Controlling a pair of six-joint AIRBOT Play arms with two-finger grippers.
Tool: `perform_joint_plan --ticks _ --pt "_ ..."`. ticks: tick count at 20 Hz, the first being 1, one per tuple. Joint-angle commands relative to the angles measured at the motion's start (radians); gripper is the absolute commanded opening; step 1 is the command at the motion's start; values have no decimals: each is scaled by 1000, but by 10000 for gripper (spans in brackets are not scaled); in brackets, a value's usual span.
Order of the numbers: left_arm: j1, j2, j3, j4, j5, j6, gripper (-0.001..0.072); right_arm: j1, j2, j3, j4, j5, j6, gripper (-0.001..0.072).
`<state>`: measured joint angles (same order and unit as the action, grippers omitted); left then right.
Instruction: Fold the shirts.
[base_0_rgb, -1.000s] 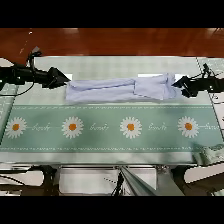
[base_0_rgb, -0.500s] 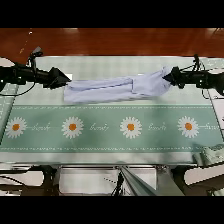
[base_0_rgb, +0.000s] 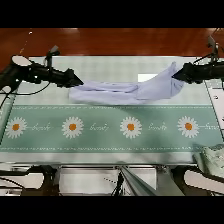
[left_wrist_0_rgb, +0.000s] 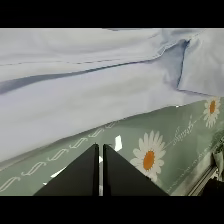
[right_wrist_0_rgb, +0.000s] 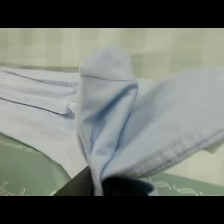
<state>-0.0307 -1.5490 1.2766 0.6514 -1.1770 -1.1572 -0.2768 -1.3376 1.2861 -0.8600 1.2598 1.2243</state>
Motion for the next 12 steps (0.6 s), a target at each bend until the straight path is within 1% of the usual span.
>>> perform_joint_plan --ticks 1,4,6,9,12 --pt "-140 -6 0 -23 89 0 59 0 130 1 -121 96 64 26" --pt "-268 -27 0 -103 165 0 45 0 204 1 -131 96 106 27" --pt "-352 -43 0 -144 215 0 45 0 240 1 -129 97 111 27" --pt "-459 -67 0 -159 270 0 45 0 259 1 -129 119 158 26" --pt "-523 -102 0 -163 304 -13 44 1 258 0 -126 129 159 26"
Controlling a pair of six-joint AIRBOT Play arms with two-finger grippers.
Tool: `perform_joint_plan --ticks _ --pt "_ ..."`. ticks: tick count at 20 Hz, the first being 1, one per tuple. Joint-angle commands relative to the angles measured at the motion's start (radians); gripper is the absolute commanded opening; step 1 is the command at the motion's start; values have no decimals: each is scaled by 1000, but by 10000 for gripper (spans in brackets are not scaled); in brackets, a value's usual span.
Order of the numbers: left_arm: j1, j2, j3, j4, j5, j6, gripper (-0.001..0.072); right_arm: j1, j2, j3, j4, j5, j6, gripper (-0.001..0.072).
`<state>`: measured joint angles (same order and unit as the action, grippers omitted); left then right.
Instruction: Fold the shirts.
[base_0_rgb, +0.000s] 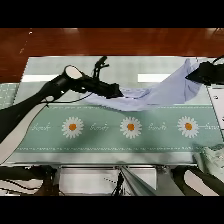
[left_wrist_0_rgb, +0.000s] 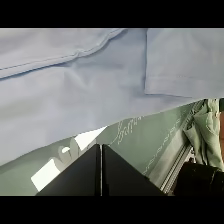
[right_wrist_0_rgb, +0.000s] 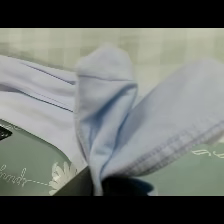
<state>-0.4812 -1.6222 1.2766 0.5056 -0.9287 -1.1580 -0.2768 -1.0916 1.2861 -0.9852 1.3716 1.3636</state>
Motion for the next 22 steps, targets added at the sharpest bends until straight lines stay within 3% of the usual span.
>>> perform_joint_plan --ticks 1,8,13,18,20,22 --pt "-86 -46 0 -19 72 -41 44 12 12 0 -1 27 20 26" --pt "-124 -156 1 -166 116 -70 42 275 12 1 -121 -29 41 26" --pt "-196 -220 1 -303 158 -66 39 305 49 1 -62 -51 77 26" --pt "-273 -249 1 -426 315 -66 26 305 149 1 -64 -45 122 26" --pt "-251 -237 1 -439 360 -51 25 305 170 1 -85 -45 123 27" --pt "-172 -198 0 -434 322 0 24 305 171 0 -118 -44 126 26"
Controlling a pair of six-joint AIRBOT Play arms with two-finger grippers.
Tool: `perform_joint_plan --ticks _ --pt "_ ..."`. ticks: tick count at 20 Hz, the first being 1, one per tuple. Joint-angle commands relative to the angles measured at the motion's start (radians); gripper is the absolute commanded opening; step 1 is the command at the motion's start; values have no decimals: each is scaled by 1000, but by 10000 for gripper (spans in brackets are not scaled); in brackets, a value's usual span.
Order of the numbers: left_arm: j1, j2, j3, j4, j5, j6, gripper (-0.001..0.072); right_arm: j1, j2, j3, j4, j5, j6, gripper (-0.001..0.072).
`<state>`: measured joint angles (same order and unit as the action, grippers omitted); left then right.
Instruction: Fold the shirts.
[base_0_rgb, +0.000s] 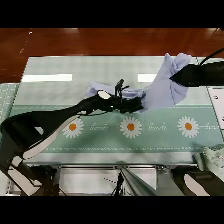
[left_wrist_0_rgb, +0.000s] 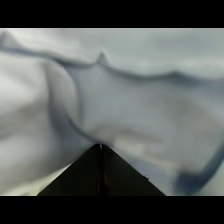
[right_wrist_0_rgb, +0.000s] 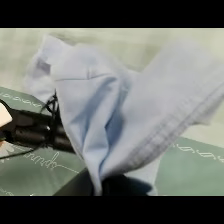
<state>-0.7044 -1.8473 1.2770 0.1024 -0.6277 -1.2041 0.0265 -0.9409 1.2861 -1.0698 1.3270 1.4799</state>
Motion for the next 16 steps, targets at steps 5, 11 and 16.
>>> perform_joint_plan --ticks 5,11,16 --pt "322 270 -2 161 -112 77 24 37 -37 0 -69 -60 -20 25" --pt "698 682 -2 230 -237 74 24 320 -254 0 -91 -402 1 26" --pt "923 968 -2 231 -288 36 25 475 -488 0 -11 -677 10 26"
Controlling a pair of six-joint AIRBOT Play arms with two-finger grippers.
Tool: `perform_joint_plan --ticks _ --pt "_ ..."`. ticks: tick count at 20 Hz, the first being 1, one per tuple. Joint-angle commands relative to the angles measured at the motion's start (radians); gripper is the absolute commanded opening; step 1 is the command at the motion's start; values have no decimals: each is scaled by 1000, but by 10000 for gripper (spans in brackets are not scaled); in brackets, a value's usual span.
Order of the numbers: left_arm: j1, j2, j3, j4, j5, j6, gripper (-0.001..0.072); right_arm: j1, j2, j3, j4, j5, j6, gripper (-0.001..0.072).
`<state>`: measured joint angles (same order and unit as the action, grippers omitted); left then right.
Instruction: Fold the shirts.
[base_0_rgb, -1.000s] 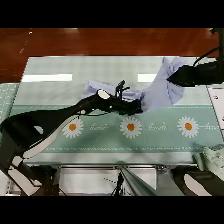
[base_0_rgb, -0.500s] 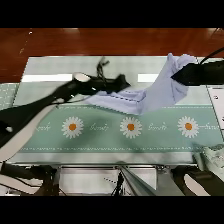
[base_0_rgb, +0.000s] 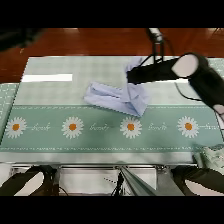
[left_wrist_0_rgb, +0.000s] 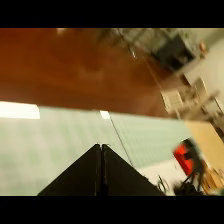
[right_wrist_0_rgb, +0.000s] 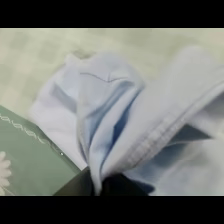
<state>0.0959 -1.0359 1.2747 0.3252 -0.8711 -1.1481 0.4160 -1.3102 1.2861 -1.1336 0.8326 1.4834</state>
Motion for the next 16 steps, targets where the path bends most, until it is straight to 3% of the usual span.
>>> perform_joint_plan --ticks 1,5,6,8,10,13,16 --pt "136 190 0 8 -63 -20 24 109 -159 0 90 -223 6 26" --pt "115 245 0 8 -157 -54 25 186 -263 0 247 -393 6 27" --pt "100 242 0 10 -179 -53 25 200 -277 0 291 -451 6 74" --pt "71 233 -5 21 -184 -53 25 218 -287 0 383 -537 6 425" --pt "66 218 -23 25 -182 -50 25 222 -274 1 397 -536 4 469" --pt "68 199 -39 103 -155 -50 25 151 -202 1 218 -356 -6 469" --pt "93 197 -39 175 -119 -50 25 2 -101 1 -138 47 7 468"
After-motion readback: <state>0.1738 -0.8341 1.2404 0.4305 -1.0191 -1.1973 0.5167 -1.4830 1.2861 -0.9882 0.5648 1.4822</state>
